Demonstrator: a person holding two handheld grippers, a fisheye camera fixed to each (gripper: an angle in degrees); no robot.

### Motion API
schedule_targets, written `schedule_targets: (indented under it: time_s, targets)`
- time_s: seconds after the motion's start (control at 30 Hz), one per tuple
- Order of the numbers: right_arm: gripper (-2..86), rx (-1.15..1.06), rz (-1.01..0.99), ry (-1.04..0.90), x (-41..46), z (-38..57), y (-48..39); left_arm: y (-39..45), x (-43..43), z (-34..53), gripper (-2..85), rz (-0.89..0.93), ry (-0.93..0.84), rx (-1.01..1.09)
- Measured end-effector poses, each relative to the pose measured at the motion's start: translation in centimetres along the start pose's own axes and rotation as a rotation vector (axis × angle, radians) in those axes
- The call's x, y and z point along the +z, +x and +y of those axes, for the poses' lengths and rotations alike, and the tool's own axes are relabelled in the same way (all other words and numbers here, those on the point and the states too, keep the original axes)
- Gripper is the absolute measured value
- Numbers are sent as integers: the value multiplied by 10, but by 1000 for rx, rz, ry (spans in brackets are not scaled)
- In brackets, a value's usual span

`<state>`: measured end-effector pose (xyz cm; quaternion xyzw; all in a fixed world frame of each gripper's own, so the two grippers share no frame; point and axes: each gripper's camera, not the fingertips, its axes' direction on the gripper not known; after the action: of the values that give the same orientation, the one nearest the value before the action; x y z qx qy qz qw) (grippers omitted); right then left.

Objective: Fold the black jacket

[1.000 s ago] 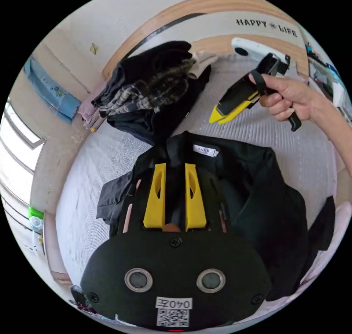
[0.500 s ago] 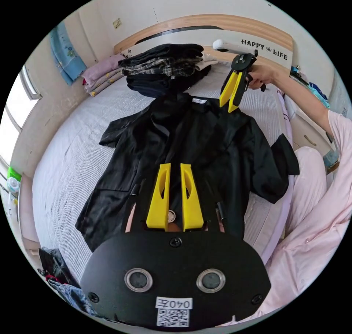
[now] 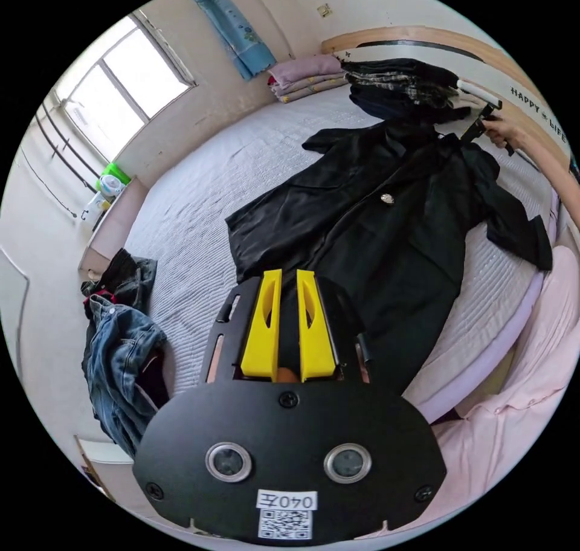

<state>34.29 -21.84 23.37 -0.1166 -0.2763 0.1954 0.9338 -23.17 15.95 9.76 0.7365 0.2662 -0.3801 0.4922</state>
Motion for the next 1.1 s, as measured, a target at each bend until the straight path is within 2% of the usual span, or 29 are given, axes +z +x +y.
schedule_targets:
  time_s: [0.07,0.13,0.33,0.43,0.5,0.57,0.63,0.73,0.8,0.87,1.0,1.1]
  targets:
    - [135,18,-60,146,-33,29,-23,-22,-7,21,21,31,-54,-67]
    - [146,-9,-63,214,-53,57,-53,-41,-16,42,33,87,-85,-139]
    - [148,-210,-79,98,-26,150,-184,-62,-47,95,56,279,-89,-248]
    - [147,-221,7,22,3,184,-229,-32,-78,107,52,303,-13,-96]
    - [149,-226,49,-22,18,195,-248,10,-91,115,52,213,-3,156]
    - [141,-226,64,-73,37,196,-266,33,-85,120,55,174,-33,299]
    - [116,-210,131,-133,56,189,-273,34,-68,120,58,173,-84,299]
    - [9,-190,235,-201,65,180,-276,2,-60,110,41,328,-99,186]
    - [-2,-155,306,-213,47,179,-273,-11,-61,106,30,367,-128,180]
    - [-5,-64,394,-206,15,186,-260,-12,-64,106,26,358,-123,212]
    - [13,99,355,-282,4,200,-233,-19,-70,101,16,361,-133,230]
    - [99,161,392,-441,26,200,-236,-24,-75,97,9,365,-141,245]
